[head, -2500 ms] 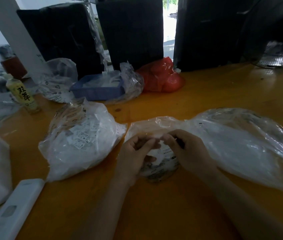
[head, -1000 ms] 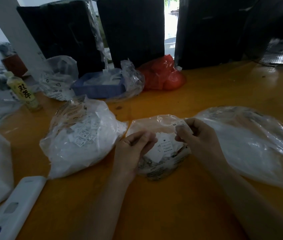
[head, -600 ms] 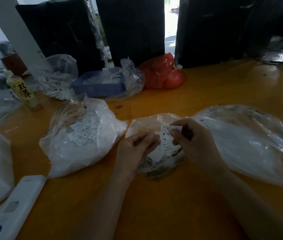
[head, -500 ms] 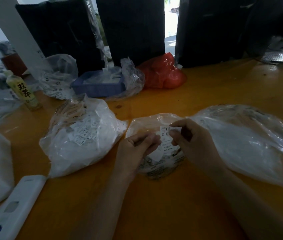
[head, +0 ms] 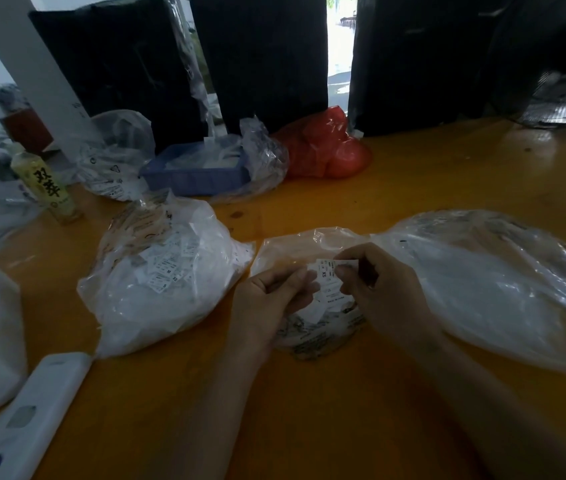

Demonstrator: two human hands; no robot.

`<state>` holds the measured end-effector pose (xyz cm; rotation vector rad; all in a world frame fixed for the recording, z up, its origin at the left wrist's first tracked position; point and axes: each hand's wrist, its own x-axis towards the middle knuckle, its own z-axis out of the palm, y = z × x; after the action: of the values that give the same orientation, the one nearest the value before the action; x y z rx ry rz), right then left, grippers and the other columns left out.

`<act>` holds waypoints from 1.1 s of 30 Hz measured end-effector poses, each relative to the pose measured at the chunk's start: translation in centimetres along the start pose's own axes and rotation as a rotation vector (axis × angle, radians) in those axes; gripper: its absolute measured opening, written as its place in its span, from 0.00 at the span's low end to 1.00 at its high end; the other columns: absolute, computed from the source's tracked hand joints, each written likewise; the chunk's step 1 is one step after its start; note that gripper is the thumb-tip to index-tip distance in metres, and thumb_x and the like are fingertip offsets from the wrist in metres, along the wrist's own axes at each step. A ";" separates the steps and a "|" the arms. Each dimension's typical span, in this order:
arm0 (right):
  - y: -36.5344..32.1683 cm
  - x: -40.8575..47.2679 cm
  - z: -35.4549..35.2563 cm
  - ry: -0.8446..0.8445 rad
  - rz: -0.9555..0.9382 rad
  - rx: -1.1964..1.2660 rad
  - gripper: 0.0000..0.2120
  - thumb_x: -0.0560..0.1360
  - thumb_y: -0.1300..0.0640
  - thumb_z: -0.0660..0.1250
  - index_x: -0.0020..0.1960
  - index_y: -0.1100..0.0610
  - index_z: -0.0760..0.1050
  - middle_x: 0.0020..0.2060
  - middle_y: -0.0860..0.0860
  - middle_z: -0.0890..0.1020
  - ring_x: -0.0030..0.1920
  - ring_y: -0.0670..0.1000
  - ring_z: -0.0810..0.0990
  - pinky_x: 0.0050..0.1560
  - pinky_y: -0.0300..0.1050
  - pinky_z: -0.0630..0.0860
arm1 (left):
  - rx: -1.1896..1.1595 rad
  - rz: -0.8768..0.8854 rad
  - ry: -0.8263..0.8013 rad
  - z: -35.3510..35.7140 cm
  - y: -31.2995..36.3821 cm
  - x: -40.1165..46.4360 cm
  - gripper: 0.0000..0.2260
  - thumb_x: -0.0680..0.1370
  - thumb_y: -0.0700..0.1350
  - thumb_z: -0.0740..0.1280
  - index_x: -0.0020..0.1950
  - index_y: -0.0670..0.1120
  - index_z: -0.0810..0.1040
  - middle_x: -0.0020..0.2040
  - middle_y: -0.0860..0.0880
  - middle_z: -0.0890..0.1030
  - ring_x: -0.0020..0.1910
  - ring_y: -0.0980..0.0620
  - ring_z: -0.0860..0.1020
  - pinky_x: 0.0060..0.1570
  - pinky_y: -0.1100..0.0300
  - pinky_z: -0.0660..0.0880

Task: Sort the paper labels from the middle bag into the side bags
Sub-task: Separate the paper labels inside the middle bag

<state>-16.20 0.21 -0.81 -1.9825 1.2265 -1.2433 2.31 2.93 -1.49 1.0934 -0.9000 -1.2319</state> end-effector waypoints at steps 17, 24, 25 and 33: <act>0.3 -0.1 0.5 -0.111 -0.011 -0.054 0.09 0.80 0.54 0.67 0.54 0.41 0.72 0.40 0.35 0.79 0.43 0.38 0.81 0.42 0.28 0.77 | 0.097 0.015 0.005 -0.1 -0.1 -0.1 0.11 0.71 0.51 0.78 0.51 0.51 0.90 0.50 0.46 0.89 0.49 0.48 0.88 0.44 0.62 0.83; 0.1 -0.2 0.7 -0.095 0.091 0.071 0.13 0.80 0.52 0.68 0.61 0.40 0.71 0.47 0.41 0.81 0.42 0.38 0.83 0.39 0.30 0.78 | 0.238 0.096 0.031 0.3 -0.3 -0.3 0.14 0.71 0.56 0.77 0.54 0.54 0.89 0.50 0.52 0.89 0.49 0.53 0.88 0.40 0.59 0.84; 0.1 -0.1 0.6 -0.052 0.135 0.111 0.11 0.79 0.52 0.69 0.59 0.42 0.71 0.46 0.42 0.81 0.41 0.39 0.83 0.39 0.31 0.78 | 0.230 0.090 0.044 0.3 -0.3 -0.3 0.13 0.71 0.56 0.77 0.54 0.54 0.89 0.49 0.52 0.89 0.48 0.53 0.88 0.38 0.60 0.84; -0.5 -0.6 0.8 -0.121 0.065 0.072 0.05 0.79 0.52 0.70 0.53 0.47 0.81 0.42 0.36 0.81 0.43 0.36 0.80 0.42 0.27 0.74 | 0.308 0.068 0.052 0.3 -0.2 -0.6 0.19 0.70 0.61 0.76 0.57 0.54 0.88 0.50 0.58 0.88 0.34 0.48 0.87 0.34 0.63 0.81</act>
<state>-15.39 0.93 -1.04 -1.9213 1.1620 -1.1031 1.88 3.52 -1.62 1.3203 -1.1027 -1.0246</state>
